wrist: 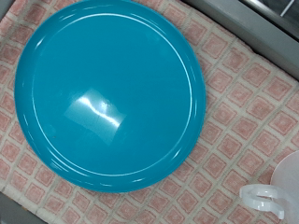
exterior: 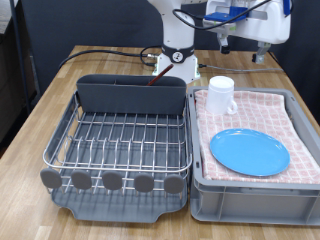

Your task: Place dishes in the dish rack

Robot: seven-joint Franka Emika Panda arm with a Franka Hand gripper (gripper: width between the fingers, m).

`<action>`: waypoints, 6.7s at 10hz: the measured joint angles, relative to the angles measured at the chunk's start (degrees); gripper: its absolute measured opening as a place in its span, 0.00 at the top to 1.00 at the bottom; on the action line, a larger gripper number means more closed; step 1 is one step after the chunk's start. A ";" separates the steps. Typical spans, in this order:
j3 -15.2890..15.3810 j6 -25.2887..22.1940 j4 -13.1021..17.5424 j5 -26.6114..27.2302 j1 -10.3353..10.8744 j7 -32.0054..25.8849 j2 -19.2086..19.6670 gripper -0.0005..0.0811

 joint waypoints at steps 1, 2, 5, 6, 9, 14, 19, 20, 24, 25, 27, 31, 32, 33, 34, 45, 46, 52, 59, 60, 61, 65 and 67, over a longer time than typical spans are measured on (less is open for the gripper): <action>0.24 0.03 0.86 -0.07 0.00 0.00 1.57 0.01; 0.22 0.92 1.13 0.28 0.00 -0.32 3.00 0.01; -0.11 8.10 0.50 5.87 0.00 -7.57 7.39 0.01; -0.20 10.90 -0.03 7.22 -0.02 -9.79 8.73 0.01; -0.39 16.50 -1.69 10.18 -0.19 -13.07 11.32 0.01; -0.39 19.90 -4.10 20.68 -0.17 -27.75 11.31 0.01; -0.76 25.88 -8.64 33.04 -0.34 -44.47 11.64 0.01; -0.76 26.78 -8.93 36.85 -0.35 -48.84 12.06 0.01; -0.50 29.71 -8.96 46.33 -0.35 -59.04 15.06 0.01; -0.19 30.42 -8.84 48.59 -0.36 -61.42 15.87 0.01; 0.74 31.29 -7.94 54.11 -0.44 -67.05 17.72 0.01; 2.20 31.41 -4.47 60.90 -0.73 -73.82 21.83 0.01; 2.39 31.54 -3.67 61.31 -0.73 -74.21 22.80 0.01; 2.58 31.87 -3.03 61.55 -0.73 -74.32 23.71 0.01; 2.90 32.38 -2.47 62.15 -0.73 -74.62 24.53 0.01; 8.27 34.78 1.92 81.74 -3.29 -93.22 26.63 0.01; 8.27 34.78 1.94 81.74 -3.28 -93.22 26.63 0.11; 8.29 34.78 2.32 82.89 -3.30 -94.35 26.58 0.91; 1.91 34.40 -0.31 60.54 0.64 -73.31 23.60 0.93; -0.65 33.36 -1.41 53.23 2.12 -66.17 21.79 0.94; -2.96 31.65 -2.47 46.27 3.11 -59.65 19.74 0.94; -6.98 23.37 -4.26 28.90 3.21 -44.71 13.19 0.96; -7.66 19.28 -4.26 21.99 2.69 -38.74 10.95 0.96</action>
